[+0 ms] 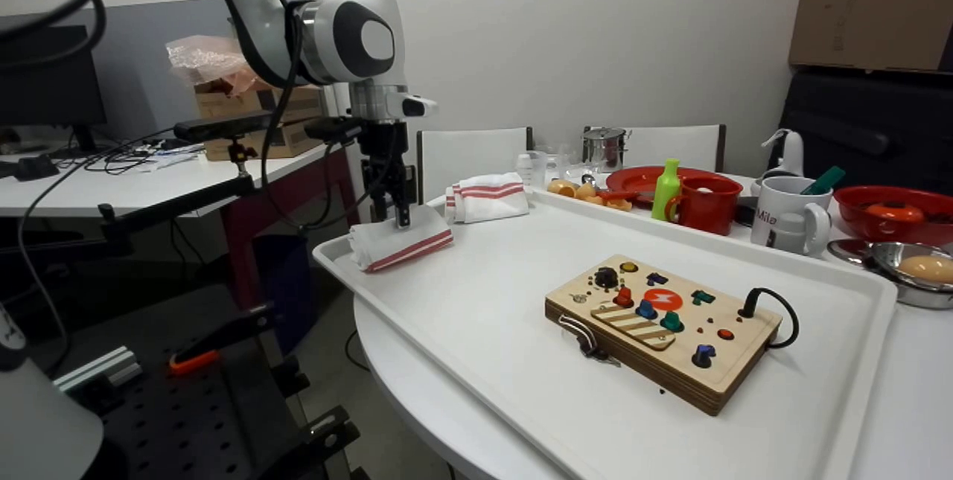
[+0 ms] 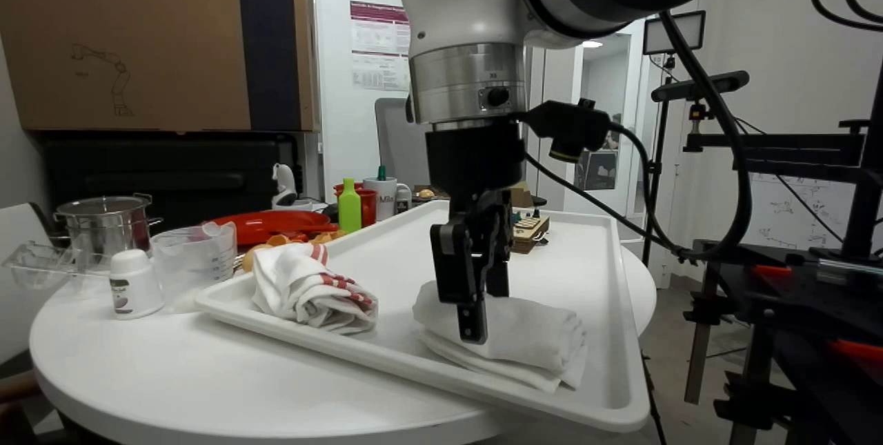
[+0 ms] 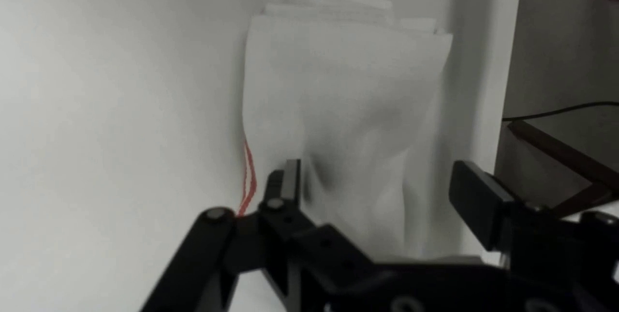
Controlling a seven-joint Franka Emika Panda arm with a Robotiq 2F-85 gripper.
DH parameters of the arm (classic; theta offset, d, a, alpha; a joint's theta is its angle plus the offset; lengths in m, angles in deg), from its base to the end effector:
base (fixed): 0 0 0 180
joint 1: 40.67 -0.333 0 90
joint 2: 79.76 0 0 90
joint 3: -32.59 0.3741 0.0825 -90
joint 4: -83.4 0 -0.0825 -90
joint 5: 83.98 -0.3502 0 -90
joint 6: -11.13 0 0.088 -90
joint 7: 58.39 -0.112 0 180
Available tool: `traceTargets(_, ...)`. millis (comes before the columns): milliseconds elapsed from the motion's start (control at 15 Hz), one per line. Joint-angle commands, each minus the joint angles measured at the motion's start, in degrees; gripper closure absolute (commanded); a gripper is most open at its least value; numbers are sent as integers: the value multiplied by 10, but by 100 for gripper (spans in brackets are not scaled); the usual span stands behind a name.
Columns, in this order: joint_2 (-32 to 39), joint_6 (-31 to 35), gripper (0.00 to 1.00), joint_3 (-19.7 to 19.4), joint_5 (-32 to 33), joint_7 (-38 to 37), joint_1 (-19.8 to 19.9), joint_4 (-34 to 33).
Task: Wipe the table with the white towel.
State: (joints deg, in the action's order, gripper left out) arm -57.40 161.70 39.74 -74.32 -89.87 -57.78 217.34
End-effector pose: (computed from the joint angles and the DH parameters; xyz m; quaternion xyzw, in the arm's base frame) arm 0.4648 0.2130 0.2414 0.9988 0.0089 -0.0348 0.0342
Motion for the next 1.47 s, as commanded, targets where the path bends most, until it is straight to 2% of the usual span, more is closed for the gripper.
traceTargets(0, 22, 0, 27, -15, -14, 7, -18, -17)
traceTargets(67, 26, -1, 38, -18, -15, 7, -19, -18)
traceTargets(200, 30, -1, 46, -21, -16, 6, -22, -20)
traceTargets(467, 33, 0, 78, -27, -17, 6, -25, -23)
traceTargets(667, 31, 0, 99, -30, -13, 7, -28, -22)
traceTargets(1133, 34, 12, 98, -65, 47, -9, -69, -19)
traceTargets(1400, 35, 20, 97, -71, 57, -1, -73, -19)
